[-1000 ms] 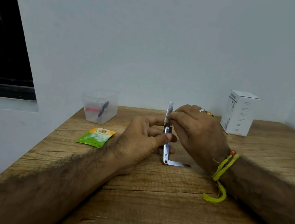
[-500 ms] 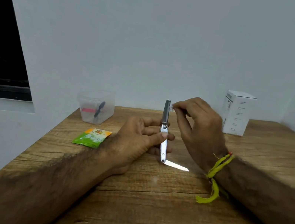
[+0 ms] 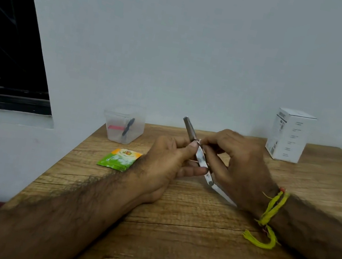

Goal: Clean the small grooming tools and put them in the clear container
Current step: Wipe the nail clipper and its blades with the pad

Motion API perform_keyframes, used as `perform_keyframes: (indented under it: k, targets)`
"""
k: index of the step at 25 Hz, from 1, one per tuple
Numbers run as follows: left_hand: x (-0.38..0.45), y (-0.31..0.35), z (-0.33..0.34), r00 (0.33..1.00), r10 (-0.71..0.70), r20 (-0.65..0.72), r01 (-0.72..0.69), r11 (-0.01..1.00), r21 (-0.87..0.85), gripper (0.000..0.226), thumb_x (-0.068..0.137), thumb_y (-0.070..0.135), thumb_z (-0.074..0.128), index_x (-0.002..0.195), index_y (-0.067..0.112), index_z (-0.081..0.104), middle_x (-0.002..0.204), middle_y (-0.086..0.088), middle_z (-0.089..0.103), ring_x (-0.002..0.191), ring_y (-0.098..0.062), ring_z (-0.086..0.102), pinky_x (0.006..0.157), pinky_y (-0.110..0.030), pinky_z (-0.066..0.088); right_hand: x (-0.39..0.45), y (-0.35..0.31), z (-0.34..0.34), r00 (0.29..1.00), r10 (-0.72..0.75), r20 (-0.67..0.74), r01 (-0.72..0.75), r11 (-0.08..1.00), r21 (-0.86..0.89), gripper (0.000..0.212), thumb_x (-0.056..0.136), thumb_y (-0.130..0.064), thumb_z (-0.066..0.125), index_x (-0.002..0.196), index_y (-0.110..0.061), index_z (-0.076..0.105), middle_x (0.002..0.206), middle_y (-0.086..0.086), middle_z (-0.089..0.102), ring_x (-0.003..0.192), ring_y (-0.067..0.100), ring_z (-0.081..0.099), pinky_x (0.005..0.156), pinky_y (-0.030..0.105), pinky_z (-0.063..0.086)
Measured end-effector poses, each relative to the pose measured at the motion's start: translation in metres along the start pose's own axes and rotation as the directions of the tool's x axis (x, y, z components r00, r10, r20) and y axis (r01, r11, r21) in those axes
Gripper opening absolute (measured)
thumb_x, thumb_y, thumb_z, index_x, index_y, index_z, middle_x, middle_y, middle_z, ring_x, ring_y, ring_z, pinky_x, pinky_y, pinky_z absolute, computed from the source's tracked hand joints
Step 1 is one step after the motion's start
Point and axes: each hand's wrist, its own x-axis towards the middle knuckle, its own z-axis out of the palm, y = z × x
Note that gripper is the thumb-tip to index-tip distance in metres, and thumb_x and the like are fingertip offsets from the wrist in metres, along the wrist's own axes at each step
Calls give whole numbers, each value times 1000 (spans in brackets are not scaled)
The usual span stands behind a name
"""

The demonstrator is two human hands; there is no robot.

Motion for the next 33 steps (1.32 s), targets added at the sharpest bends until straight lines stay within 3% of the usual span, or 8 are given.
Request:
perform_keyframes:
  k: [6,15,20,24,28,33]
  targets:
    - [-3,3,2,996,-32,-78,31,999,-8,31,105,20,50,105,-3,72,91,-21,76,77,-25,76,68,-27,62,0,-4,-1,1000,-7,2,7,1000,8,9,92,-5,66,99,-6,72,87,1,69,79,14,64,71,32,52]
    - [-2,4,2,983,-66,-171,61,998,-36,30,103,23,56,97,-1,72,77,-16,74,62,-21,73,57,-27,60,0,-1,8,995,-64,74,66,998,-19,10,91,-9,64,96,-7,73,89,3,69,81,18,64,72,38,52]
    - [-2,4,2,979,-34,-203,28,999,-32,27,103,21,56,93,2,72,77,-16,74,62,-21,73,55,-26,60,1,-2,13,994,-50,95,50,999,1,11,93,-11,60,95,-8,71,88,3,67,81,18,62,73,38,51]
    - [-2,4,2,985,-11,-170,9,1000,-10,26,103,20,55,103,1,73,82,-17,76,68,-22,75,58,-26,61,2,0,12,999,20,35,-20,1000,1,11,93,-10,61,97,-8,71,85,1,67,79,15,61,72,36,50]
    - [-2,2,3,984,-23,-176,20,1000,-16,27,103,20,57,106,-1,72,85,-19,75,69,-23,75,59,-28,61,1,-1,11,992,-56,112,58,998,-20,12,95,-12,59,99,-10,70,91,1,66,83,17,61,73,38,52]
    - [-1,2,2,982,-29,-187,27,1000,-15,25,102,20,58,105,0,73,89,-23,74,68,-24,74,59,-28,62,2,0,11,993,-40,110,38,999,17,12,93,-7,61,101,-8,71,91,2,66,82,16,61,73,37,52]
